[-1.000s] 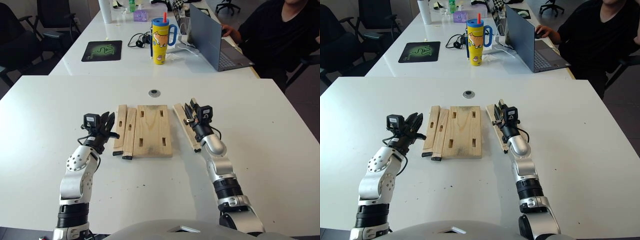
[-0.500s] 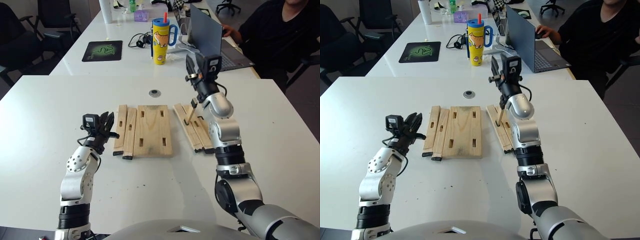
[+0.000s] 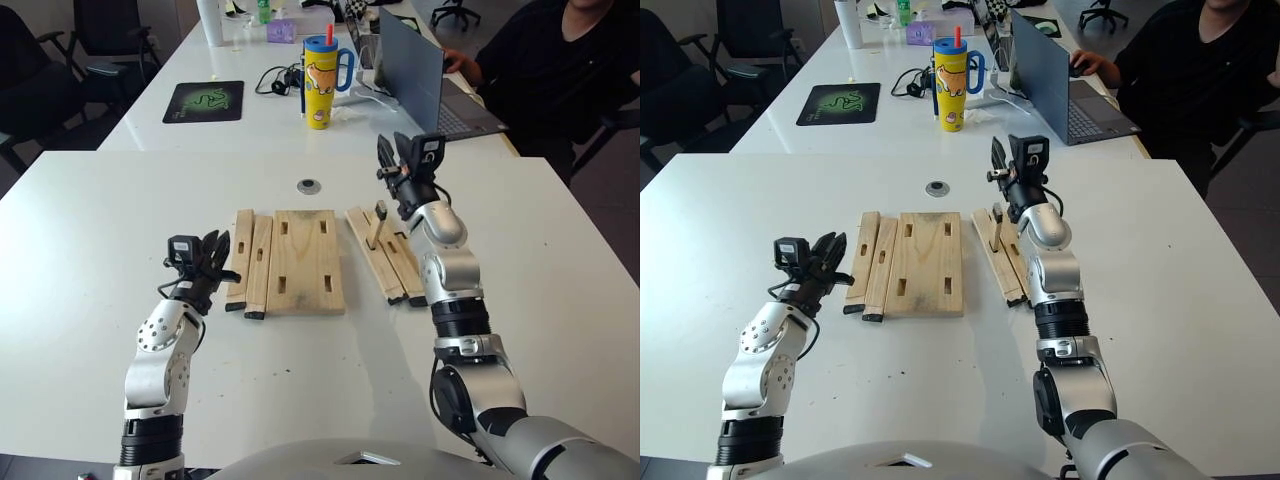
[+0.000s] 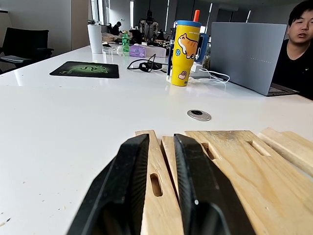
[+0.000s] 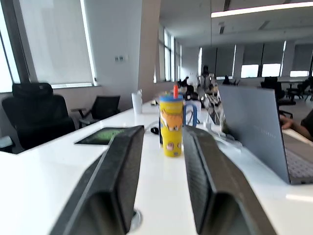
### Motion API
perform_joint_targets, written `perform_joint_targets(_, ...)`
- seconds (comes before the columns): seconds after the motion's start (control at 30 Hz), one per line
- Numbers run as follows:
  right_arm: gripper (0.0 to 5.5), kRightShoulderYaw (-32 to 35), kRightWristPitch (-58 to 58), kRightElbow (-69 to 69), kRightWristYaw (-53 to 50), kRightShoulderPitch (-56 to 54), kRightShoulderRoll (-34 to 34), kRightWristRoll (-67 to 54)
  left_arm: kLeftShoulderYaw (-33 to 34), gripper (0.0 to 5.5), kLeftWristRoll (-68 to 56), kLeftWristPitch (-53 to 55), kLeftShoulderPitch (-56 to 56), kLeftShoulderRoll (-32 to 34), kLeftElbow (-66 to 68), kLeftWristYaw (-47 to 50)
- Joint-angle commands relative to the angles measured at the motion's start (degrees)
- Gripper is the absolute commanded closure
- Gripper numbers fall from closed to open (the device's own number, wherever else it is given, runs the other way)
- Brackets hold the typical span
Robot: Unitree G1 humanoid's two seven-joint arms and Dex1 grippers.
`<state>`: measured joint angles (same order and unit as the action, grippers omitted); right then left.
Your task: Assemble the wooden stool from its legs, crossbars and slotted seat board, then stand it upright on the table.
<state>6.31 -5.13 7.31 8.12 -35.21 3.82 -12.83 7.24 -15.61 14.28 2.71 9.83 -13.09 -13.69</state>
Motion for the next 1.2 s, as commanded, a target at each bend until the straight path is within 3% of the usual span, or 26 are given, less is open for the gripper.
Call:
perform_joint_targets(0.03,4.07,3.0,-4.1,-6.4,-2.7,-5.0,0.7,-3.4,-0.1,4.52,0.3,-0.2,0.2,-0.1,0.4,0.2)
perform_joint_targets(0.17,4.07,3.4,-7.7,-7.6,-2.0,-3.9,4.0,-2.7,0.0,4.52,0.5,-0.5,1.3,-0.7,-0.9,1.1)
perform_joint_targets(0.33,4.07,2.7,-9.4,-9.0,2.5,12.4,10.1,0.3,0.3,4.52,0.3,-1.0,2.4,-1.2,-2.0,2.0)
perform_joint_targets(0.57,3.08,-2.0,-14.2,-13.3,10.3,27.6,13.7,0.5,-0.1,4.52,0.6,-1.6,3.4,-1.9,-2.3,2.9)
perform_joint_targets(0.67,2.52,-4.7,-21.0,-18.1,13.4,29.1,15.1,-1.1,0.2,4.52,0.4,-1.2,2.7,-1.5,-2.5,2.9)
perform_joint_targets(0.93,2.52,-6.3,-48.7,-28.4,12.1,27.5,16.6,-5.9,0.2,4.52,0.4,-0.2,4.2,-1.2,-4.5,3.0)
perform_joint_targets(1.2,2.52,-10.0,-55.8,-28.7,10.2,28.3,16.9,-4.6,-0.4,4.52,0.6,0.1,4.2,-1.3,-4.7,3.1)
